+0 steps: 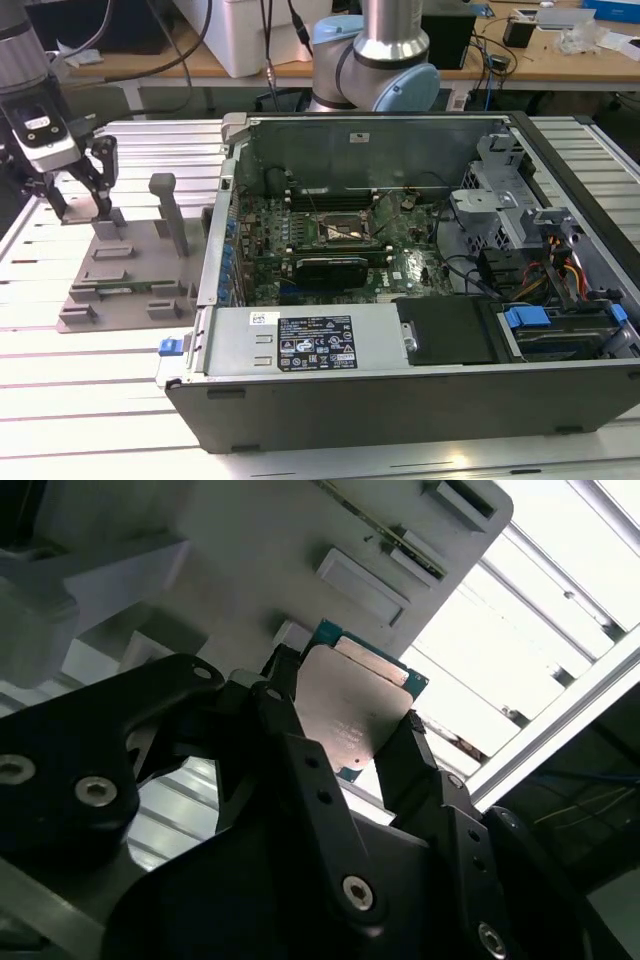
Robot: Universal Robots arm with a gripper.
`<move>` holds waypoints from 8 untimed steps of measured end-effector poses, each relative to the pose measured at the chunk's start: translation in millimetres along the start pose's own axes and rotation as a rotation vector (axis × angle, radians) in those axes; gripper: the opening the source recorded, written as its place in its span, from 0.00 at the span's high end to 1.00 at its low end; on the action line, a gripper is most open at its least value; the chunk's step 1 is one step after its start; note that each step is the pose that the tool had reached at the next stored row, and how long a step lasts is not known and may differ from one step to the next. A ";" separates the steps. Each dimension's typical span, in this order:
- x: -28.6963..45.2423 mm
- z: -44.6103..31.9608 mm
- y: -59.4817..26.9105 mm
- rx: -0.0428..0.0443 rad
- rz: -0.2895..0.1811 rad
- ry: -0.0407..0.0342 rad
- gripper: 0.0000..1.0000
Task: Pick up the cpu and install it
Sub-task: 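Pick up the cpu and move it towards the insertion slot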
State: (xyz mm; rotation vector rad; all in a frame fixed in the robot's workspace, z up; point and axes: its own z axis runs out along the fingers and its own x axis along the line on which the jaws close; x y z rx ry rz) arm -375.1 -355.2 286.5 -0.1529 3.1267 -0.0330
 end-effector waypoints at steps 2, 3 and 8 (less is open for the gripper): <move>0.0 -3.9 -0.1 0.0000 0.000 0.0001 0.45; 0.0 -5.3 -0.1 0.0001 0.000 0.0000 0.45; -0.2 -19.0 -0.4 0.0000 0.000 0.0000 0.45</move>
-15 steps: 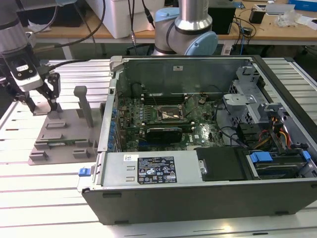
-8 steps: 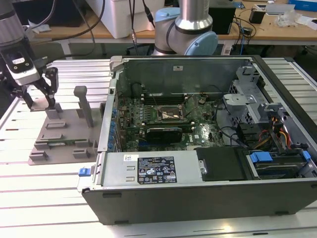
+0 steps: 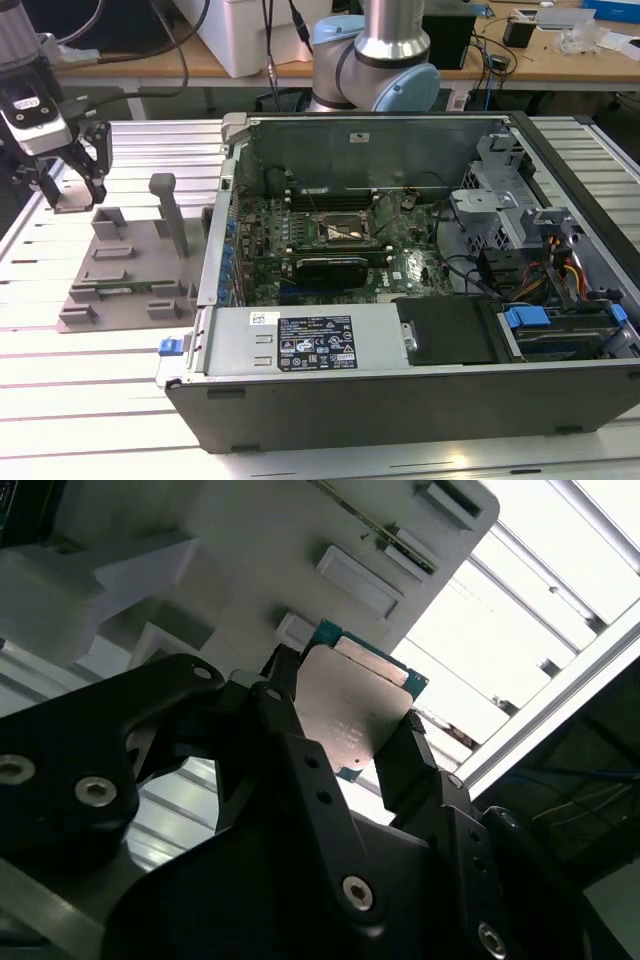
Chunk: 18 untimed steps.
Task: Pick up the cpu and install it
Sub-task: 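Pick up the cpu and move it towards the insertion slot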
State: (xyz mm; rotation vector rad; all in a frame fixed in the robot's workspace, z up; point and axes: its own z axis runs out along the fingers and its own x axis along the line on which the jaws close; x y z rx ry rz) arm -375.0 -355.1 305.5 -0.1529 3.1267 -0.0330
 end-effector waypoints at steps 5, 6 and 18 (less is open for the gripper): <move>-0.1 -13.9 -0.2 0.0000 0.000 0.0000 0.45; -0.2 -15.6 -0.3 0.0000 0.000 0.0000 0.45; -0.4 -41.6 -0.7 0.0000 0.000 0.0001 0.45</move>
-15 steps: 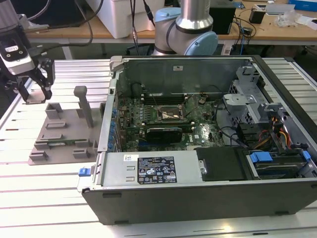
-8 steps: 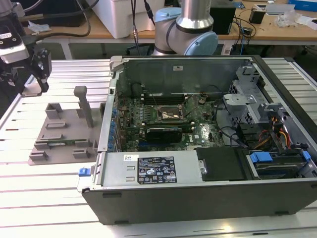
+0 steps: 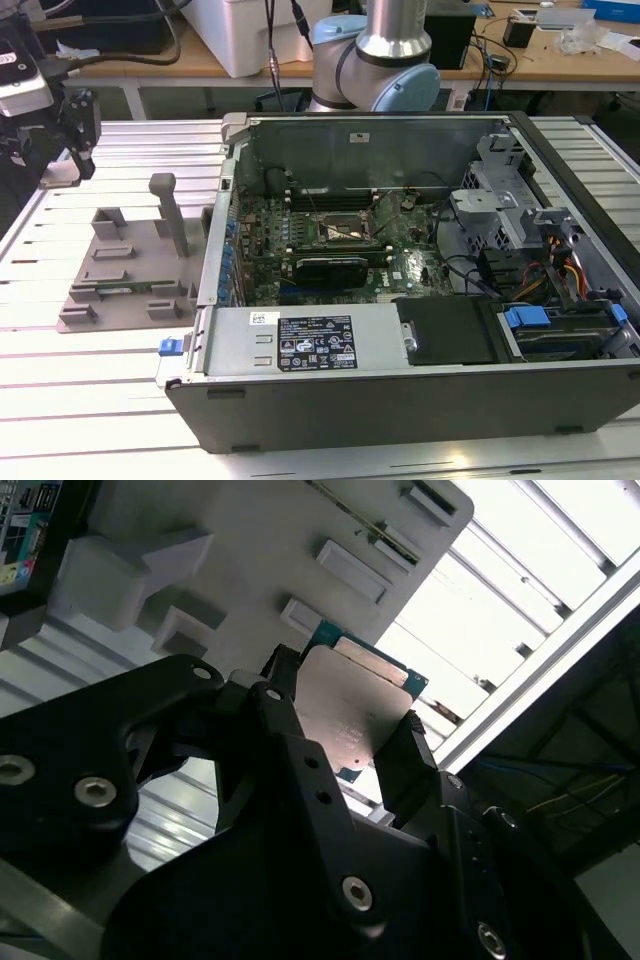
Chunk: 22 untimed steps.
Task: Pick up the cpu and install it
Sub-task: 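Pick up the cpu and move it towards the insertion slot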
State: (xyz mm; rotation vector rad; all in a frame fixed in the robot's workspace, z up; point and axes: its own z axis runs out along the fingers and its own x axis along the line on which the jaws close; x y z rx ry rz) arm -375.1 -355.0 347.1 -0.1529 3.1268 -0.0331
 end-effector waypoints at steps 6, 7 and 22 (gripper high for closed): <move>-0.2 -16.8 -0.3 0.0000 0.000 -0.0001 0.45; -0.2 -20.2 -0.4 -0.0001 0.000 -0.0001 0.45; -0.7 -65.0 -0.4 0.0000 0.000 0.0000 0.45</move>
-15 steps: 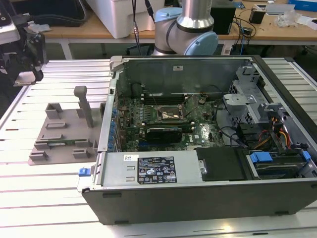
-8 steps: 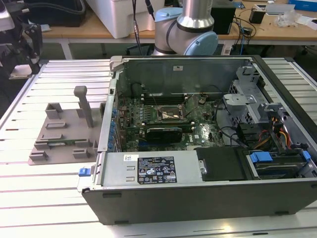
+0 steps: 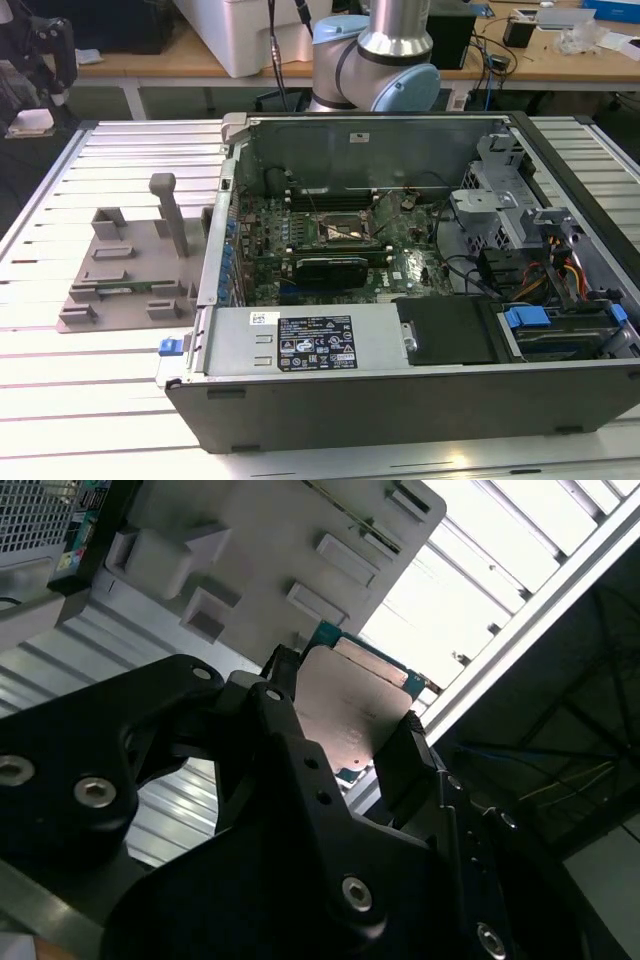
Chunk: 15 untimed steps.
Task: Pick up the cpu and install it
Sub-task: 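Pick up the cpu and move it towards the insertion slot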
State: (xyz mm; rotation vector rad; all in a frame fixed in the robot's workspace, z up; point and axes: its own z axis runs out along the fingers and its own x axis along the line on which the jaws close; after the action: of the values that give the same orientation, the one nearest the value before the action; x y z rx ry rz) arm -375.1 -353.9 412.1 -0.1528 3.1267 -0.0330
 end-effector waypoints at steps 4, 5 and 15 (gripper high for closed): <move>-0.1 -7.7 -0.1 -0.0003 0.000 -0.0003 0.45; -0.1 -7.9 0.0 -0.0007 0.000 -0.0003 0.45; -38.3 -7.4 -3.8 -0.0008 0.000 -0.0002 0.45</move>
State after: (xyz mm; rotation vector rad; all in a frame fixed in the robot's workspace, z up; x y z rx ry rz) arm -336.6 -353.8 420.0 -0.1528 3.1266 -0.0317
